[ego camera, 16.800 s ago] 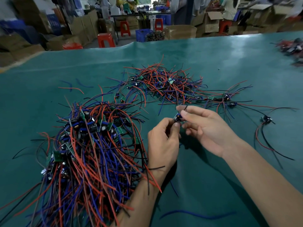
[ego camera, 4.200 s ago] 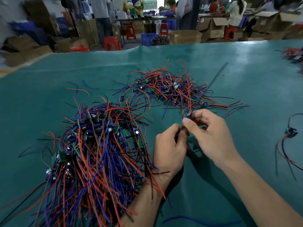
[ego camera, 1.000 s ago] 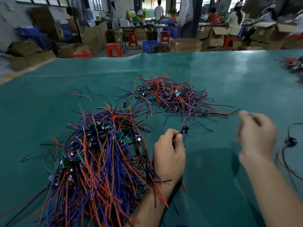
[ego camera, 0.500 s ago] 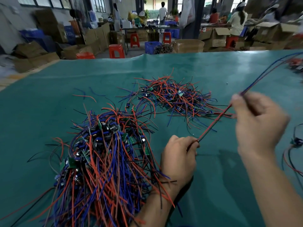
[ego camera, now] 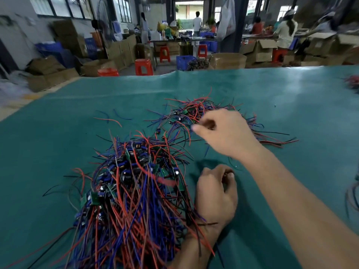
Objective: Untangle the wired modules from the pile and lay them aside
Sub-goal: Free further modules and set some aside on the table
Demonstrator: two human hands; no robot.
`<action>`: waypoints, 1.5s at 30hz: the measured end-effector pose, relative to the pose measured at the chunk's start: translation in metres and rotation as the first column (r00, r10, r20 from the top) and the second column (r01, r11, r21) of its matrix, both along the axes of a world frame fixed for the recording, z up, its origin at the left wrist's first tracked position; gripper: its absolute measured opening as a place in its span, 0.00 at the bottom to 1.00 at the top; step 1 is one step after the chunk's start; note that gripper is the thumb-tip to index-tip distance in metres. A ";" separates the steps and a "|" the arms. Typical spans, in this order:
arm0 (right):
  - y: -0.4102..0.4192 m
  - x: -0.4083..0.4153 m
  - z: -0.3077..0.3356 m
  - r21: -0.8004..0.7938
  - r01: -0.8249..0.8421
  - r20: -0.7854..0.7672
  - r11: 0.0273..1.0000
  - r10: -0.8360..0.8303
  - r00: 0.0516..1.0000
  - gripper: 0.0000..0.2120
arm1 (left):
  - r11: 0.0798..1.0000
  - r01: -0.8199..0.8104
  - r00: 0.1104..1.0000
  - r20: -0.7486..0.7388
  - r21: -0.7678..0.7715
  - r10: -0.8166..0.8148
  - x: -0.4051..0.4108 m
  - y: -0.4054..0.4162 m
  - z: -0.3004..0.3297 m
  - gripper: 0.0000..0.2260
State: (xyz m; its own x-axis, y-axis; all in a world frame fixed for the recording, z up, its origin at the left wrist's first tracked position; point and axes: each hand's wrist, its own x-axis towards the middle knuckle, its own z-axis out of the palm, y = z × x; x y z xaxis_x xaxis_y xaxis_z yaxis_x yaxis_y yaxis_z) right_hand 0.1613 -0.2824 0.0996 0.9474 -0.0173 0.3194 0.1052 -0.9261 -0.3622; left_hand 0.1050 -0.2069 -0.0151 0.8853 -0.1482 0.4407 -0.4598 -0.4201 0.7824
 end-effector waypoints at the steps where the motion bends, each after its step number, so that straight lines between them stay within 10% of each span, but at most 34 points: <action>1: -0.014 0.001 -0.015 -0.017 0.087 -0.028 0.996 -0.088 0.996 0.14 | 1.000 -0.010 1.000 0.009 0.001 0.010 0.001 0.000 0.000 0.06; 6: -0.059 -0.013 -0.086 -0.064 0.298 -0.131 0.952 -0.304 0.944 0.15 | 1.000 -0.026 1.000 0.007 -0.011 0.026 0.000 -0.001 -0.001 0.07; 10: -0.070 -0.017 -0.092 0.090 0.335 0.022 0.938 -0.338 0.941 0.01 | 0.999 -0.040 0.998 -0.041 -0.021 0.039 0.002 -0.001 -0.002 0.07; 16: -0.083 -0.033 -0.081 0.508 0.298 0.016 0.808 -0.354 0.935 0.08 | 0.997 -0.044 0.995 -0.093 -0.069 0.037 0.003 -0.002 -0.004 0.07; 21: -0.070 -0.074 -0.066 0.909 -0.092 -0.002 0.407 0.224 0.975 0.08 | 0.989 -0.026 0.993 -0.116 -0.143 0.009 -0.001 -0.001 0.001 0.19; 29: -0.078 -0.080 -0.070 0.862 -0.083 -0.235 0.501 0.539 0.809 0.08 | 0.988 -0.040 0.989 -0.145 -0.152 0.018 0.001 0.000 -0.002 0.10; 35: -0.069 -0.068 -0.085 0.826 0.072 -0.122 0.559 0.053 0.991 0.04 | 0.988 0.039 0.991 -0.122 -0.152 -0.058 0.003 0.000 -0.004 0.08; 42: -0.061 -0.068 -0.081 0.964 0.076 -0.106 0.255 0.105 0.989 0.04 | 0.985 0.037 0.995 -0.090 -0.171 -0.053 0.003 0.001 -0.005 0.09; 45: -0.060 -0.067 -0.088 0.894 0.072 -0.087 0.442 0.014 0.996 0.06 | 0.985 0.023 0.995 -0.093 -0.169 -0.039 0.003 0.000 -0.007 0.08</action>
State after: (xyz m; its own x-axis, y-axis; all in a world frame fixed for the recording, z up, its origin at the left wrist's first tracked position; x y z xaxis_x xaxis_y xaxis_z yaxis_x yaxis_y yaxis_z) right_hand 0.0939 -0.3427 0.0119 0.9588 -0.2810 0.0419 0.0193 -0.0827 -0.9964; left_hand 0.1075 -0.2068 -0.0217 0.9206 -0.1073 0.3755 -0.3905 -0.2658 0.8814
